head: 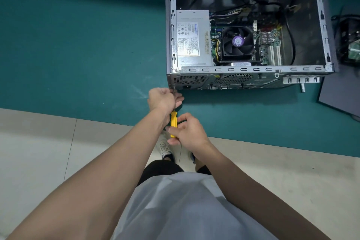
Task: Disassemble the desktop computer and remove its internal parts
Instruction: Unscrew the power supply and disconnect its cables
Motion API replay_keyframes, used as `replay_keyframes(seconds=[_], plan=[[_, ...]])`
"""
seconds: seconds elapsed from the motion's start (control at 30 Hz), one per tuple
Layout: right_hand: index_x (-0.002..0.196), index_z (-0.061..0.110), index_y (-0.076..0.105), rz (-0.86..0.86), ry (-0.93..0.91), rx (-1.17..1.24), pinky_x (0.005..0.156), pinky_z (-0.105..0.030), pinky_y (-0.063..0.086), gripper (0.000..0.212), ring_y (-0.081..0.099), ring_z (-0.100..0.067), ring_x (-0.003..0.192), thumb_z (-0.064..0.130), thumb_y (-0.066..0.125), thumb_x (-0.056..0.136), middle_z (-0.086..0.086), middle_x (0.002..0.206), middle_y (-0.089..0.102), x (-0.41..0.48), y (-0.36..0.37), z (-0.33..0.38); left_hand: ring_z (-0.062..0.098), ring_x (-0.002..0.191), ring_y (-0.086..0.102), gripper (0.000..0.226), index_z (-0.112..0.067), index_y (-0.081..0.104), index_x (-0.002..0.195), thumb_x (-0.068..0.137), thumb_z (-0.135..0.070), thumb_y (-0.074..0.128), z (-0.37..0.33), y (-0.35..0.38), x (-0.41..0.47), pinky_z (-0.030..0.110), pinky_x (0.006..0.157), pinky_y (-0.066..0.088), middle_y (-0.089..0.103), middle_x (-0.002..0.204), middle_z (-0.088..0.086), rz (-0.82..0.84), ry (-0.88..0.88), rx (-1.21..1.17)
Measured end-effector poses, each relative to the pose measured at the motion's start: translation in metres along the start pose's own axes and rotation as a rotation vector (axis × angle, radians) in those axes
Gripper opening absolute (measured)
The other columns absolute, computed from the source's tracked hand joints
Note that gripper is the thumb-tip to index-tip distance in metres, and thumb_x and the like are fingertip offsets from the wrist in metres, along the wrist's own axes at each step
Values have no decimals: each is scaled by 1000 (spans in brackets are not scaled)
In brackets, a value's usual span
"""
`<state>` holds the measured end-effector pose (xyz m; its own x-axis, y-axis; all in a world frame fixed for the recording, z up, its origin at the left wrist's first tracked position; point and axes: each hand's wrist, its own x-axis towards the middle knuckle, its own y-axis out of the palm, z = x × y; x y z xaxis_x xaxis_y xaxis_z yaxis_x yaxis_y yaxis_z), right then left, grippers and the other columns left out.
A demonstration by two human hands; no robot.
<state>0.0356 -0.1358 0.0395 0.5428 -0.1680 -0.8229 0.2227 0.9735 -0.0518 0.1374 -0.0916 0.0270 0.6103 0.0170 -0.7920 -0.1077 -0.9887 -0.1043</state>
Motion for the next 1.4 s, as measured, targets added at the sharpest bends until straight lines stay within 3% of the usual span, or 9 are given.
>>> replay_keyframes(seconds=[0.17,0.4,0.6,0.7,0.87,1.0,1.1,1.3,1.4], plan=[[122,1,44,379,107,454,69,-33,59,25,71,-31,77,-2,46,97,-18,87,64,-3,-13,-1,24,74,70,16,4,57,87,95,11,46,-5,-4,-5,25,68,60,67,86,19,111,-73,-188],[85,12,52,-11,-6,-76,79,-44,57,23,72,-30,78,-1,71,80,-17,89,69,4,4,-4,15,66,71,15,-3,65,88,88,11,58,4,4,-2,20,54,54,71,86,13,-99,45,87],[122,2,45,277,103,324,77,-30,59,28,67,-24,84,-6,47,95,-20,100,61,2,-14,3,20,72,70,19,-1,59,85,92,14,48,0,-4,-2,21,61,58,68,85,16,105,20,-32],[109,3,49,174,52,186,71,-28,59,23,69,-26,79,-9,56,90,-24,99,63,4,-13,4,22,75,71,15,2,59,90,92,13,49,1,-7,-2,25,67,60,68,88,18,143,22,-53],[93,13,53,-52,11,20,70,-35,60,31,69,-21,72,-1,75,78,-10,87,63,5,-4,0,19,71,72,16,-5,63,80,86,10,61,4,1,-1,23,56,55,70,83,14,-79,63,93],[121,4,48,182,52,218,77,-34,59,30,68,-22,77,-1,56,93,-15,97,61,2,-12,2,18,69,70,15,3,59,89,92,13,48,1,2,-3,22,58,57,68,83,15,15,27,-10],[119,3,45,340,100,306,78,-32,59,25,70,-27,78,-6,46,96,-20,95,62,-1,-20,8,22,75,70,19,2,58,86,93,13,45,0,-2,-6,28,75,59,67,85,17,114,5,-122],[90,13,49,35,-4,-94,56,-20,54,26,71,-18,66,0,70,83,-10,84,64,5,-8,5,17,70,71,11,1,65,86,87,11,60,3,1,-3,20,56,55,69,91,16,-63,83,95],[98,9,51,94,-4,33,68,-27,59,20,69,-15,65,0,65,87,-8,84,62,7,-6,-2,15,70,71,18,5,64,96,91,14,48,3,3,-2,17,54,55,70,94,18,-68,81,110]])
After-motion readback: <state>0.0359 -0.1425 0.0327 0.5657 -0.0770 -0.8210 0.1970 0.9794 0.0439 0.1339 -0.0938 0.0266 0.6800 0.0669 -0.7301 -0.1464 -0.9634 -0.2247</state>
